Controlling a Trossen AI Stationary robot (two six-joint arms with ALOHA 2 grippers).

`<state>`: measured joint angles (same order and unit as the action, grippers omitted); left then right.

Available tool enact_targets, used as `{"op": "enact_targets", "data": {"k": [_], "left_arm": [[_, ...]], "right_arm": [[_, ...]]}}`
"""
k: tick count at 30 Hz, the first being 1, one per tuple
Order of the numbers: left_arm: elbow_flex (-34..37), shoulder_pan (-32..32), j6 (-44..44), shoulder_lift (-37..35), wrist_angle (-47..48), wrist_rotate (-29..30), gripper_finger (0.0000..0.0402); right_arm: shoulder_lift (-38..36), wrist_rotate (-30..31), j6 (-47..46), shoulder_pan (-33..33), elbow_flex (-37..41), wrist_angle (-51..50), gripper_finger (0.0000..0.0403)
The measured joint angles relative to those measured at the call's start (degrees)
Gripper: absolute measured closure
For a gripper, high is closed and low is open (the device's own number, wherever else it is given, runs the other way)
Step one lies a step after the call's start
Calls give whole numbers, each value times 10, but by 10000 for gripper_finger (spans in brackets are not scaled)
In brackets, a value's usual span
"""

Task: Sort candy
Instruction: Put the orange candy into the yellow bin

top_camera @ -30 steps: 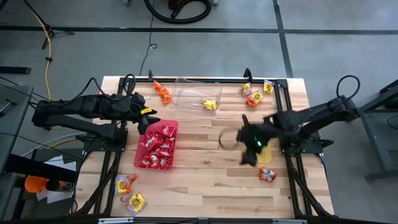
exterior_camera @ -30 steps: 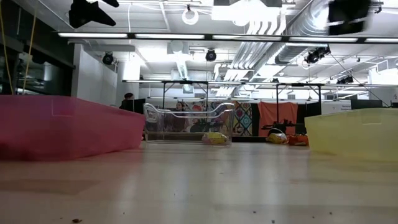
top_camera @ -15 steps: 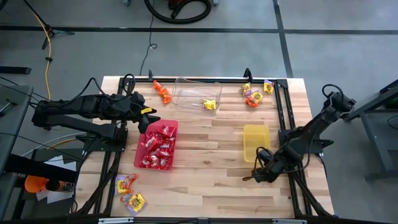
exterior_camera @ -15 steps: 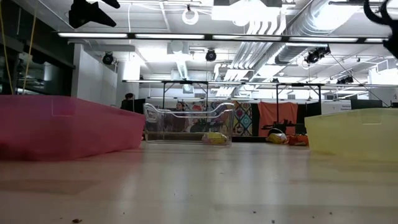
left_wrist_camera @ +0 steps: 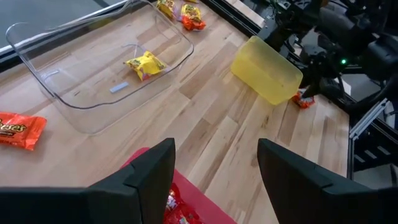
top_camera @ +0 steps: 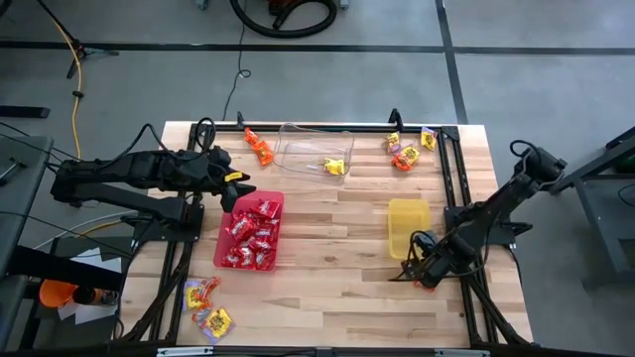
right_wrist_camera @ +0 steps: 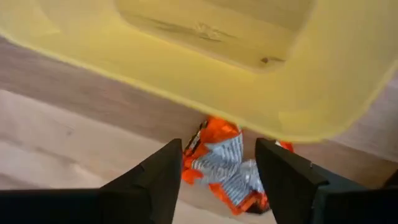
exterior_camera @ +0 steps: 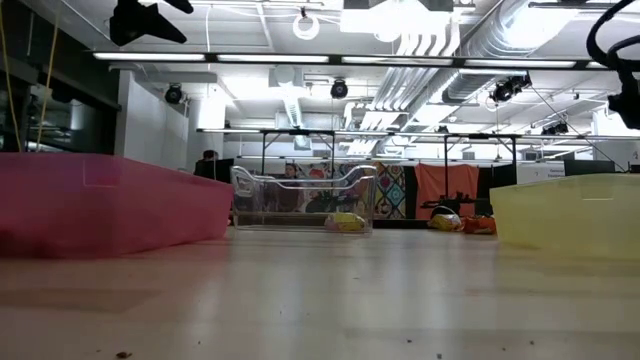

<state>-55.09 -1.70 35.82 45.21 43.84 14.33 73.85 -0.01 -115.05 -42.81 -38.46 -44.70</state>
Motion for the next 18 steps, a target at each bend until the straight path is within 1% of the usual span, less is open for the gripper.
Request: {"op": "enact_targets", "data": {"k": [4,13,15,18], "left_arm": [[0,0,0,0,0,0,186],[0,0,0,0,0,0,186],[0,0,0,0,0,0,186],[0,0,0,0,0,0,186]], "right_arm": [[25,0,23,0,0,0,234],[61,1,28,0,0,27,283],[61,0,30,0,-1,31,308],[54,3,47,0,-17,28,369]]}}
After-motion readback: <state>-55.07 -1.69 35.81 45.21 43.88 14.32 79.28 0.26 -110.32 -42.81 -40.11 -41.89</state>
